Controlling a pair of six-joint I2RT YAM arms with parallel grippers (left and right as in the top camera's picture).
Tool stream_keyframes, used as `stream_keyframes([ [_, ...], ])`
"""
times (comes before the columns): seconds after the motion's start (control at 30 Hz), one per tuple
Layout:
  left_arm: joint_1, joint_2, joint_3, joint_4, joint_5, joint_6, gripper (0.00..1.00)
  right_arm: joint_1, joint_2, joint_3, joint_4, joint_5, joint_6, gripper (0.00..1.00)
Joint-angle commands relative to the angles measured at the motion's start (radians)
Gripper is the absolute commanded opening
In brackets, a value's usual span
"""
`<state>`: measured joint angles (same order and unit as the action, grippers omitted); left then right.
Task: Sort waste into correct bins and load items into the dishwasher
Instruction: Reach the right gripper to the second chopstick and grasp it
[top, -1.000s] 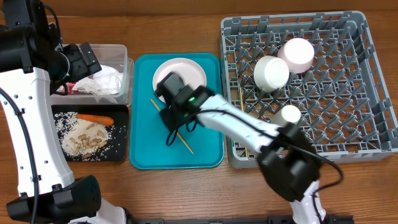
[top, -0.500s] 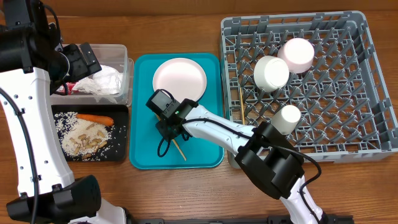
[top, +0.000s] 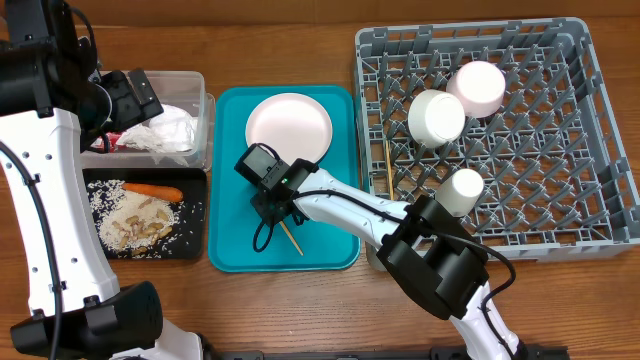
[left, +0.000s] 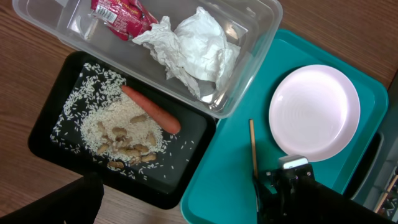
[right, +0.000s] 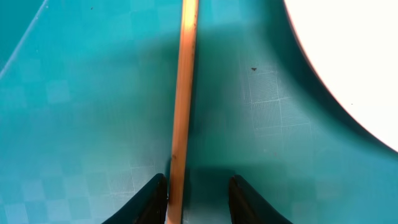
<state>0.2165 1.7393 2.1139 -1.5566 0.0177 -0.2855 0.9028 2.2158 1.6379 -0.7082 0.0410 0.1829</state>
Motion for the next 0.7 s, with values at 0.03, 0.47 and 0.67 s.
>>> stream_keyframes([
  [0.03,-0.001,0.002,-0.002,-0.002,-0.002,-0.01,1.0,-0.005,0.046,-0.009,0.0,0.003,0.005,0.35],
  [0.47,-0.001,0.002,-0.002,-0.002,-0.002,-0.01,1.0,0.045,0.052,-0.009,0.002,0.084,0.037,0.34],
  [0.67,-0.001,0.002,-0.002,-0.002,-0.002,-0.01,1.0,0.051,0.059,-0.009,0.004,0.087,0.037,0.3],
])
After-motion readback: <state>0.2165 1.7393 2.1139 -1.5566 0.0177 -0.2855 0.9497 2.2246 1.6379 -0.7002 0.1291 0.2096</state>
